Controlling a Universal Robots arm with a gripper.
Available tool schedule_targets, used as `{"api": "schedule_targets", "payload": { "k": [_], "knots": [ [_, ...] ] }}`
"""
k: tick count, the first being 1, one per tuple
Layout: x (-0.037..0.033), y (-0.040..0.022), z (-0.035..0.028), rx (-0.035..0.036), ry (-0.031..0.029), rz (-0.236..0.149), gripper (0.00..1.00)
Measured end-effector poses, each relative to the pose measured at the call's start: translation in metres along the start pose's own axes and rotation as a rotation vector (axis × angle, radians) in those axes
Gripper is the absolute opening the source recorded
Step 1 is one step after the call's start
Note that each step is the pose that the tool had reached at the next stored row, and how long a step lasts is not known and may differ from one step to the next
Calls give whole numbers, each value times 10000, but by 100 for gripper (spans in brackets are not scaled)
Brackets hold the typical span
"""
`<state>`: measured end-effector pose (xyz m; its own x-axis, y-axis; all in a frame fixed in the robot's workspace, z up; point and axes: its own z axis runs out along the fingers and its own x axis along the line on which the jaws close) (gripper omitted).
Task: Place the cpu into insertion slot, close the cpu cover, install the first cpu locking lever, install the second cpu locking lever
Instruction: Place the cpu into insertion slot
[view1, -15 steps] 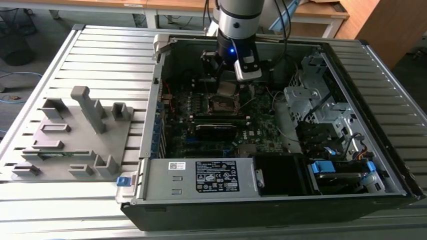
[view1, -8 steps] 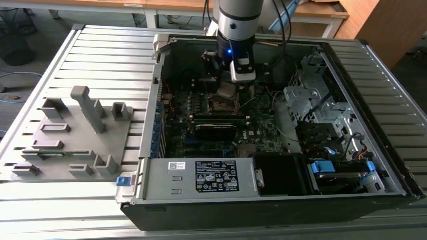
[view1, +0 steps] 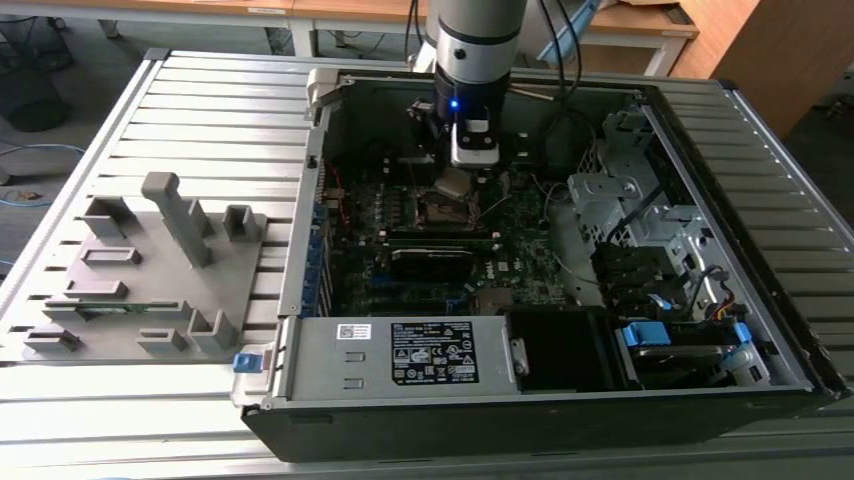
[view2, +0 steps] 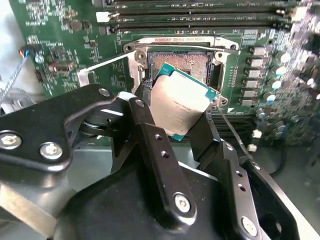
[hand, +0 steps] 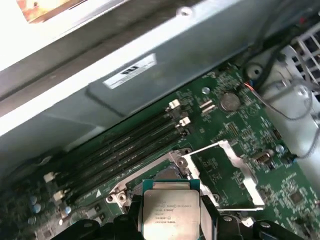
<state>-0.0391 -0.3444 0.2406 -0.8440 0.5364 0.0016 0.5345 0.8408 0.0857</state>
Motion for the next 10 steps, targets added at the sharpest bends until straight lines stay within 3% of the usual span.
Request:
{"api": "schedule_targets", "payload": {
  "k": [10],
  "knots": [
    [0,-2,22,-3,-156,1820,54]
  ]
}}
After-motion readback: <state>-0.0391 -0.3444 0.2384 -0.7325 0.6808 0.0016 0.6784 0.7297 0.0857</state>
